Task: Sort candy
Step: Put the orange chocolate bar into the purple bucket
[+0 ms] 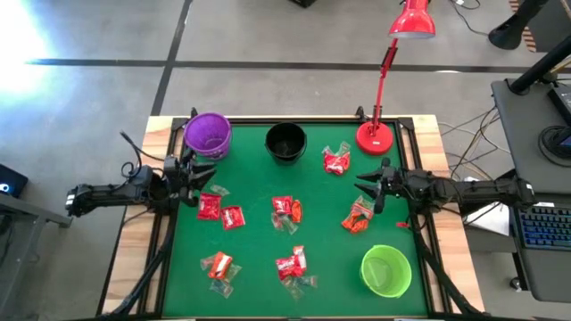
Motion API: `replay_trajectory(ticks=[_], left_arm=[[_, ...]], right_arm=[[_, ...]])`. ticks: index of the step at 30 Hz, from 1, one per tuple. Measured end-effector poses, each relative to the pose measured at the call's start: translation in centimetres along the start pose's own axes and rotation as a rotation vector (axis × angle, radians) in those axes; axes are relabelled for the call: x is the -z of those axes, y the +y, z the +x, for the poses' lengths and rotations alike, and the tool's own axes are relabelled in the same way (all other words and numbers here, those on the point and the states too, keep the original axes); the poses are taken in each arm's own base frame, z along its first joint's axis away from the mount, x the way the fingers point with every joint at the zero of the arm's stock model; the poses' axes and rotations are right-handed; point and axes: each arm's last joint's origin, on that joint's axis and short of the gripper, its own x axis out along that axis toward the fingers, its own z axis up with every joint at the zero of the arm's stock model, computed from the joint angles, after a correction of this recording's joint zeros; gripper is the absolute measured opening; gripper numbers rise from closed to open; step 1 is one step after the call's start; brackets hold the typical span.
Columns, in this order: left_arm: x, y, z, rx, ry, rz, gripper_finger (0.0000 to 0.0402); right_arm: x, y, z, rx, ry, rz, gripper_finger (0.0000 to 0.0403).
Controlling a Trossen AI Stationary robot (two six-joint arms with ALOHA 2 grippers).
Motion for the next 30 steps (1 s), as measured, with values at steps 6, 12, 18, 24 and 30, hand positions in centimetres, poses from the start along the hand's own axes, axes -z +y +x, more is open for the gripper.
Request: replay_trajectory(ticks=[6, 12, 18, 24, 30], left_arm=[[-0.1, 0.5, 0.0, -0.167, -0.038, 0.0, 0.0086], [-0.1, 0.7, -0.1, -0.24, -0.053, 0.0, 0.0086], [0.1, 0.8, -0.1, -0.267, -0.036, 0.016, 0.0086], [0.5, 0.8, 0.2, -0.26, 0.008, 0.012, 0.0086], [0.6, 0.9, 0.5, -0.298, -0.021, -0.137, 0.0086]], right_arm=[[0.0, -0.3, 0.1, 0.099, -0.01, 0.003, 0.0137], [-0.3, -0.2, 0.1, 0.093, -0.053, 0.148, 0.0137], [-0.9, -0.2, 0.0, 0.1, -0.116, 0.192, 0.0137], [-1.4, -0.4, -0.1, 0.166, -0.194, 0.338, 0.0137], [-1.3, -0.5, -0.1, 0.193, -0.206, 0.424, 0.0137]])
